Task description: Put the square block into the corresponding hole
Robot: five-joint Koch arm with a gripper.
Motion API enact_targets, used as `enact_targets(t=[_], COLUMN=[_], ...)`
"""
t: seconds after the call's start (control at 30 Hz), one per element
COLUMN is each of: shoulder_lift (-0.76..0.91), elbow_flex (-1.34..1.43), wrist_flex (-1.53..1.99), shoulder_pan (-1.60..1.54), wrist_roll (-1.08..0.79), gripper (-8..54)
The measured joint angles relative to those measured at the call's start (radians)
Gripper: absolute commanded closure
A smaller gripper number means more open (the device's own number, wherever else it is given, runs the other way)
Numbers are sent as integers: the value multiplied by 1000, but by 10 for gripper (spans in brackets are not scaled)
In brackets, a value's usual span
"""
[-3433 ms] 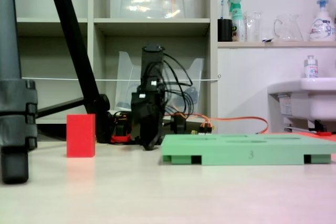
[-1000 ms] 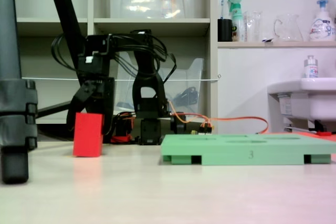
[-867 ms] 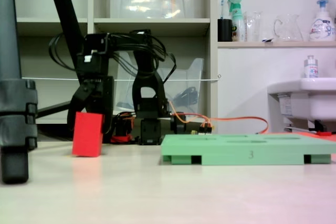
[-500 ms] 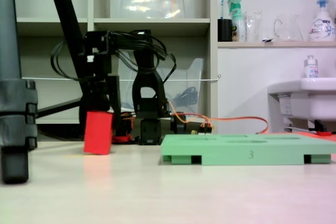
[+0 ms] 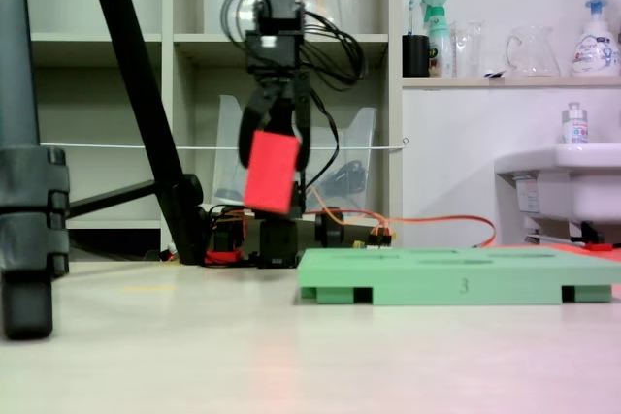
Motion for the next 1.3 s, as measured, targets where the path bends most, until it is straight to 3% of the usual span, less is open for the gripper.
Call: enact_targets(t=[0.2,0.33,0.6,1.1,1.17,1.23,1.3], shoulder_lift=[-3,-80,-233,-337,-365,-379,-411], elbow_flex=[0,2,2,-23,-25,-23,-25], wrist_flex=[-67,-141,-337,-385,-387,-403,-463], shoulder_pan=[-342,-479,-589,-661,-661,-661,-661], wrist_roll=[405,566,689,726,721,715,666], gripper=[318,318,318,309,216,65,51])
